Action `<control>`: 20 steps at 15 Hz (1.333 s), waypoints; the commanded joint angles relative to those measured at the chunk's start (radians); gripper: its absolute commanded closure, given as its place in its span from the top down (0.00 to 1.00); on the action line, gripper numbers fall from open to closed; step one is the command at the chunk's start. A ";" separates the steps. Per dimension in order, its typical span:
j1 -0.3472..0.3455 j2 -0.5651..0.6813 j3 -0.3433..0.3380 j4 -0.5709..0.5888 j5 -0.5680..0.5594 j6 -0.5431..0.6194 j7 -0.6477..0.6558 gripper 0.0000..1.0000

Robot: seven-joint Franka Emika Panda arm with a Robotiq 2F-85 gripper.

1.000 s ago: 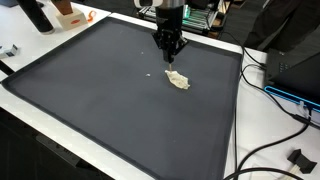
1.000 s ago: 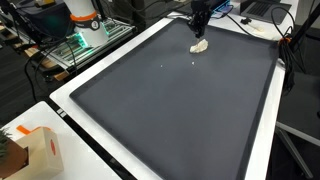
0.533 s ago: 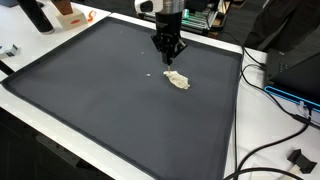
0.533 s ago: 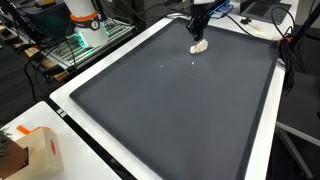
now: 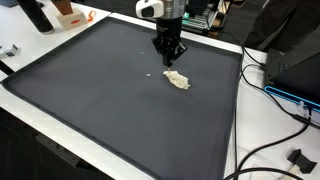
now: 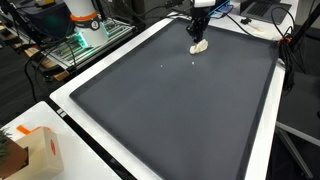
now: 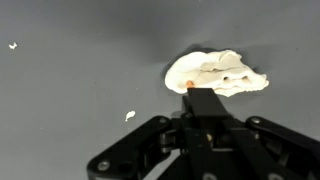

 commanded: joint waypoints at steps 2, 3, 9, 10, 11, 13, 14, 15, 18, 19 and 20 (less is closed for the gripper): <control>0.016 0.034 -0.017 0.009 -0.006 0.005 0.017 0.03; 0.015 0.037 -0.017 0.011 -0.005 0.004 0.017 0.03; 0.013 0.049 -0.018 0.021 0.003 -0.003 0.018 0.03; 0.016 0.047 -0.020 0.023 -0.002 -0.009 0.025 0.03; 0.017 0.043 -0.020 0.024 -0.002 -0.014 0.029 0.03; 0.020 0.031 -0.021 0.025 -0.004 -0.031 0.040 0.03; 0.024 0.022 -0.024 0.023 -0.011 -0.037 0.048 0.03; 0.027 0.014 -0.025 0.022 -0.014 -0.046 0.053 0.03; 0.039 -0.003 -0.032 0.027 -0.030 -0.075 0.075 0.03; 0.042 -0.012 -0.032 0.028 -0.034 -0.085 0.081 0.03; 0.046 -0.021 -0.033 0.028 -0.041 -0.089 0.090 0.03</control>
